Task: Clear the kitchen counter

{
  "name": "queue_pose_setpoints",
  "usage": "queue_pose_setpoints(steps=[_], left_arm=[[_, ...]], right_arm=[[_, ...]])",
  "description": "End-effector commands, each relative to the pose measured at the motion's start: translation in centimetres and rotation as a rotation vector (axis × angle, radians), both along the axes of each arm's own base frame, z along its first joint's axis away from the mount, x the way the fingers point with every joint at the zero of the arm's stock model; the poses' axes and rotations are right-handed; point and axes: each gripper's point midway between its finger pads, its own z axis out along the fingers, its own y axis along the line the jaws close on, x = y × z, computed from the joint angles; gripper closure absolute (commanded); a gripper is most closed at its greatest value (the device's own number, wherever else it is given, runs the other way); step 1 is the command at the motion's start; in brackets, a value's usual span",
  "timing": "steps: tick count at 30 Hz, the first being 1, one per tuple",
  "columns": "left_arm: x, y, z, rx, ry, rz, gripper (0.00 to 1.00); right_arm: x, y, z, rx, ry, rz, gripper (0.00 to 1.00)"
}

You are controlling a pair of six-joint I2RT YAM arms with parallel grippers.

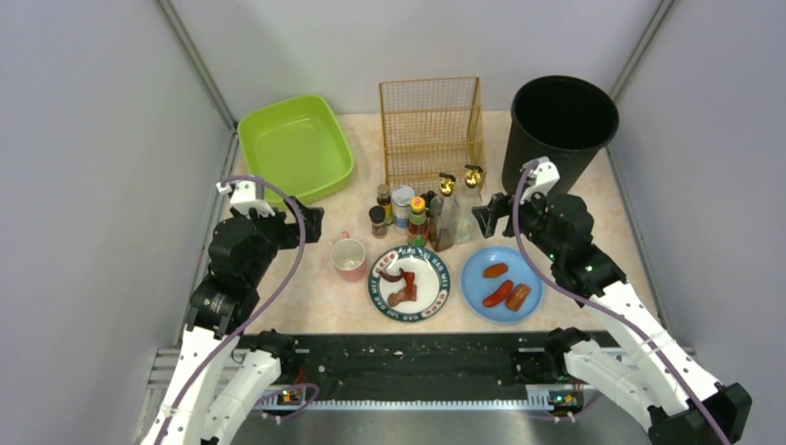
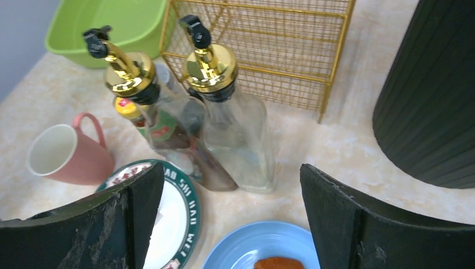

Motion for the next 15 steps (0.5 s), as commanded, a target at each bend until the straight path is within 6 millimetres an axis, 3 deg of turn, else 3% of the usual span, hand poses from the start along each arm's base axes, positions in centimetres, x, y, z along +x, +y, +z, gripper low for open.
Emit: queue_pose_setpoints(steps=[1,10,15], left_arm=[[0.0,0.3,1.0,0.006,-0.031,0.012,0.01],[-0.1,0.4,1.0,0.007,-0.034,0.014,0.01],[-0.1,0.5,1.0,0.008,-0.033,0.017,0.01]], right_arm=[[2.0,-1.1,3.6,-0.023,-0.135,-0.111,0.11],[3.0,0.7,4.5,0.006,-0.191,-0.083,0.15],[3.8,1.8,3.7,-0.020,-0.190,-0.080,0.16]])
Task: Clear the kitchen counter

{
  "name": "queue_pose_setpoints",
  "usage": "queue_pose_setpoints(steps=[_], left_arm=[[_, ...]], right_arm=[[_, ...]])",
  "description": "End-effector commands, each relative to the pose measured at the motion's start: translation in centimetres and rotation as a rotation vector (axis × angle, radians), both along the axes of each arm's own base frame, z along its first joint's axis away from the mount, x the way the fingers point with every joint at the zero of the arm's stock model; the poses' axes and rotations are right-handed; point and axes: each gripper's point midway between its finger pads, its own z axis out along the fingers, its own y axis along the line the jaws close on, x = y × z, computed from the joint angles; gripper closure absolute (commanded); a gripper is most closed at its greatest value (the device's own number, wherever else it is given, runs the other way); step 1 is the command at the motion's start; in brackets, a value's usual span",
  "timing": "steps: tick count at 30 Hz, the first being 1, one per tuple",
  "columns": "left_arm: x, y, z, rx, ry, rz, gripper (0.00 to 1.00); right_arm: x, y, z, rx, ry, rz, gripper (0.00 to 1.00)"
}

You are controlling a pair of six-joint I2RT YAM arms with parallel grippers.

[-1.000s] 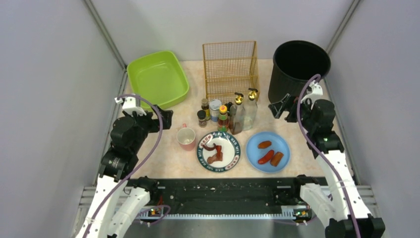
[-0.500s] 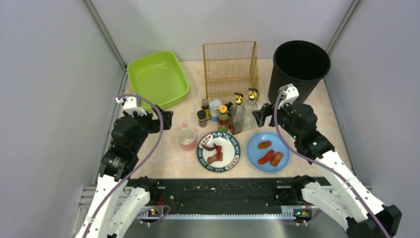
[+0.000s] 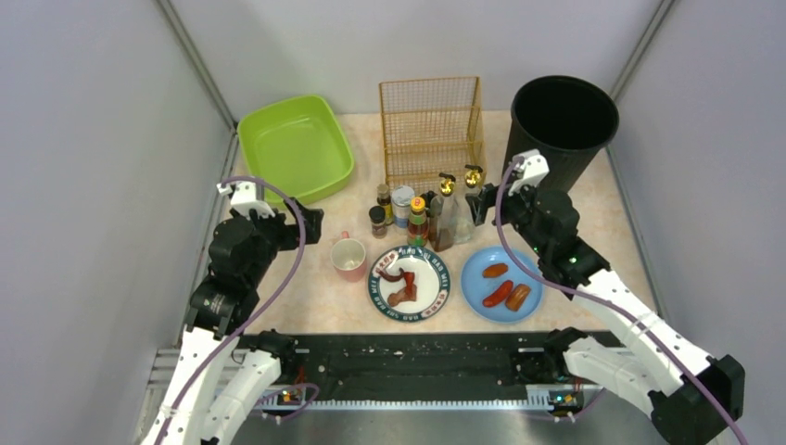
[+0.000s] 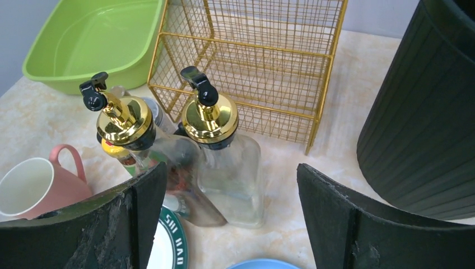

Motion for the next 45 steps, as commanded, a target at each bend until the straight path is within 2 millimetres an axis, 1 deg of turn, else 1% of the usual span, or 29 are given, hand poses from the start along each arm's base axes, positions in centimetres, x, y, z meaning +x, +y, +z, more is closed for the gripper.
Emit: queue_pose_setpoints(steps=[1,5,12,25,30,33,36,37,40,45], left_arm=[[0.0,0.3,1.3,0.003,-0.046,0.012,0.01],[0.0,0.5,1.2,0.006,-0.045,0.019,0.01],[0.0,0.6,1.2,0.010,-0.044,0.023,0.01],[0.0,0.5,1.1,0.012,-0.045,0.021,0.01],[0.0,0.7,1.2,0.015,-0.046,0.026,0.01],[0.0,0.7,1.1,0.016,-0.045,0.027,0.01],[0.0,0.7,1.1,0.017,-0.045,0.029,0.01],[0.0,0.7,1.2,0.017,-0.048,0.029,0.01],[0.0,0.8,1.1,0.018,-0.045,0.030,0.01],[0.0,0.8,1.1,0.018,-0.047,0.032,0.01]], right_arm=[[1.1,1.1,2.8,0.019,-0.101,-0.009,0.16],[1.9,1.5,2.3,0.001,-0.109,-0.034,0.17],[3.0,2.8,1.6,-0.017,-0.125,-0.048,0.23],[4.2,3.1,-0.6,-0.019,-0.130,-0.081,0.37],[4.4,3.3,-1.1,-0.015,-0.125,-0.082,0.39],[4.7,3.4,-1.5,-0.020,-0.122,-0.085,0.45],[4.8,3.6,-1.9,-0.022,-0.120,-0.082,0.48],[4.8,3.6,-1.9,-0.021,-0.121,-0.080,0.50],[4.8,3.6,-2.1,-0.020,-0.120,-0.082,0.65],[4.8,3.5,-1.6,-0.024,-0.135,-0.082,0.82]])
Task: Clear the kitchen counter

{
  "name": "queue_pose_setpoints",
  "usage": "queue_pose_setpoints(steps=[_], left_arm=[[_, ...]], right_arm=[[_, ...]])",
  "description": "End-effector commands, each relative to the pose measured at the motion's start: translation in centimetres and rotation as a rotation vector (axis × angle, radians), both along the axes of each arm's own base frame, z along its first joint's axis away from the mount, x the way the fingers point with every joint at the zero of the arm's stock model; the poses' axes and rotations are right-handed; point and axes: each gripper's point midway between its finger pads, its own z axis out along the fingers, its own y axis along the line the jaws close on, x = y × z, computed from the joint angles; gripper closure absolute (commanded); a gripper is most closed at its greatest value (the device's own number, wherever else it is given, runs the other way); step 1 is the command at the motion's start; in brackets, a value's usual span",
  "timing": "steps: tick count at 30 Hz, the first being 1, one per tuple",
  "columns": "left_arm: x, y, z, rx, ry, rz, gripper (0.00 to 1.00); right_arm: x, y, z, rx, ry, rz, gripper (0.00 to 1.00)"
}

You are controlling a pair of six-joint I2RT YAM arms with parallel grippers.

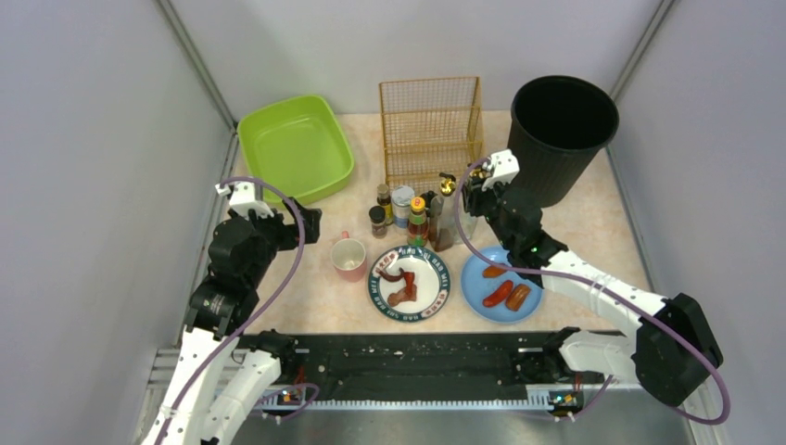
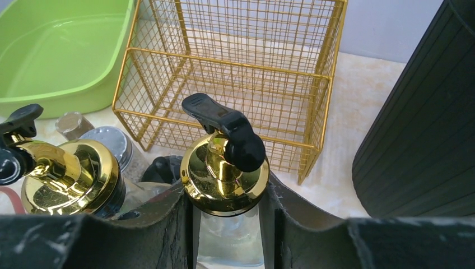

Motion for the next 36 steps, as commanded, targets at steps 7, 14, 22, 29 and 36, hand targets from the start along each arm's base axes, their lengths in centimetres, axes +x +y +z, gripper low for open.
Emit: queue_pose_setpoints(steps=[7,14,22,29,36], left_arm=[[-0.1,0.4,1.1,0.011,-0.047,0.013,0.01],[-0.1,0.5,1.1,0.013,-0.048,0.017,0.01],[-0.2,0.5,1.2,0.011,-0.051,0.017,0.01],[-0.4,0.6,1.4,0.009,-0.059,0.017,0.01],[-0.6,0.8,1.5,0.008,-0.068,0.025,0.01]], right_arm=[[0.4,0.1,3.5,0.016,-0.088,-0.013,1.00],[0.0,-0.9,7.7,0.006,-0.161,-0.040,1.00],[-0.6,-2.5,13.6,-0.005,-0.225,-0.084,1.00],[-0.6,-3.5,20.1,0.001,-0.310,-0.133,1.00],[0.6,-2.9,27.4,0.024,-0.409,-0.150,1.00]])
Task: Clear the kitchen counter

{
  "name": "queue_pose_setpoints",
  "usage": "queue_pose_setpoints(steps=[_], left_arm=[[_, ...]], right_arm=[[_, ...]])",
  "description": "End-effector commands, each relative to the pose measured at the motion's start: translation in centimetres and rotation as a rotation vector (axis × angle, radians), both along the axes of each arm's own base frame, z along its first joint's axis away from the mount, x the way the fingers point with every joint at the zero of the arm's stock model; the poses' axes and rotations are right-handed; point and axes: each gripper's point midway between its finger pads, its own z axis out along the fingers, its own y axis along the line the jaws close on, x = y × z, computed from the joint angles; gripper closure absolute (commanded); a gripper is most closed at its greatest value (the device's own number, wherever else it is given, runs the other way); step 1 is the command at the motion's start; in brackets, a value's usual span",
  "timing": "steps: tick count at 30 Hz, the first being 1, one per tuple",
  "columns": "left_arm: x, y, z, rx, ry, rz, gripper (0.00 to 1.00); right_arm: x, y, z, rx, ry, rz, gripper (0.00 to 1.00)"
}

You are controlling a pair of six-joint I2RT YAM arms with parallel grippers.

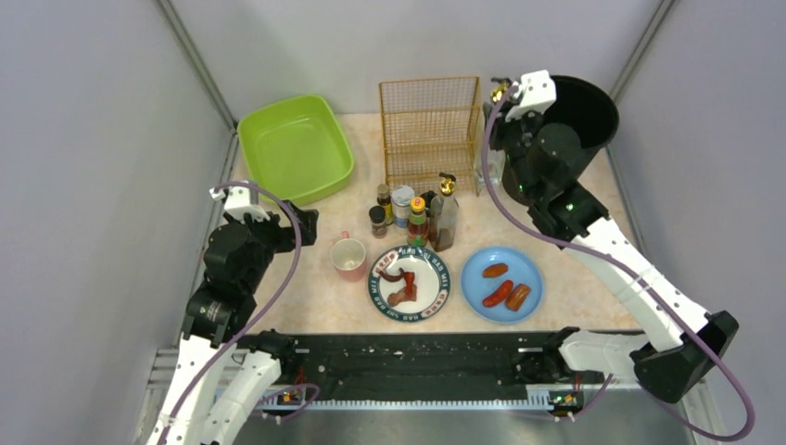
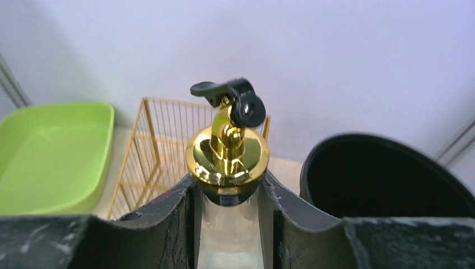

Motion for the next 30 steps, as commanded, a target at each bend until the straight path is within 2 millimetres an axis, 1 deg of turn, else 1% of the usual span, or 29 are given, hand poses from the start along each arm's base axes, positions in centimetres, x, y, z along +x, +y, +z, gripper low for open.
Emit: queue_pose_setpoints(steps=[1,5,6,9,14,15,18,22,23,24,25,27,30], left_arm=[[0.0,0.4,1.0,0.010,-0.044,0.016,0.01],[-0.1,0.5,1.0,0.012,-0.049,0.018,0.01],[-0.1,0.6,1.1,0.014,-0.050,0.020,0.01],[-0.2,0.7,1.1,0.016,-0.055,0.026,0.01],[-0.2,0.7,1.2,0.015,-0.057,0.025,0.01],[-0.2,0.7,1.1,0.015,-0.056,0.024,0.01],[-0.1,0.5,0.9,0.014,-0.047,0.018,0.01],[0.0,0.7,0.8,0.018,-0.044,0.023,0.01],[0.0,0.7,0.8,0.019,-0.045,0.026,0.01],[0.0,0.7,0.8,0.020,-0.043,0.027,0.01],[0.0,0.8,0.8,0.020,-0.044,0.030,0.01],[0.1,0.9,0.7,0.021,-0.041,0.033,0.01],[0.2,1.0,0.6,0.022,-0.036,0.039,0.01]], right_arm=[[0.2,0.0,9.6,0.077,-0.206,-0.024,1.00],[2.2,1.4,11.9,0.074,-0.251,-0.019,1.00],[2.5,1.6,12.8,0.082,-0.272,-0.018,1.00],[3.8,2.2,14.2,0.090,-0.317,-0.025,1.00],[7.1,2.5,16.0,0.134,-0.362,-0.016,1.00],[8.1,2.6,16.0,0.138,-0.370,-0.016,1.00],[9.9,2.7,16.9,0.157,-0.422,-0.016,1.00],[12.7,3.1,17.6,0.170,-0.458,0.002,1.00],[13.2,3.1,18.2,0.182,-0.471,0.004,1.00],[14.1,3.3,17.8,0.180,-0.468,0.007,1.00],[14.5,3.3,18.3,0.186,-0.487,0.007,1.00],[15.6,3.5,18.4,0.192,-0.505,0.009,1.00],[17.7,3.8,17.7,0.205,-0.489,0.016,1.00]])
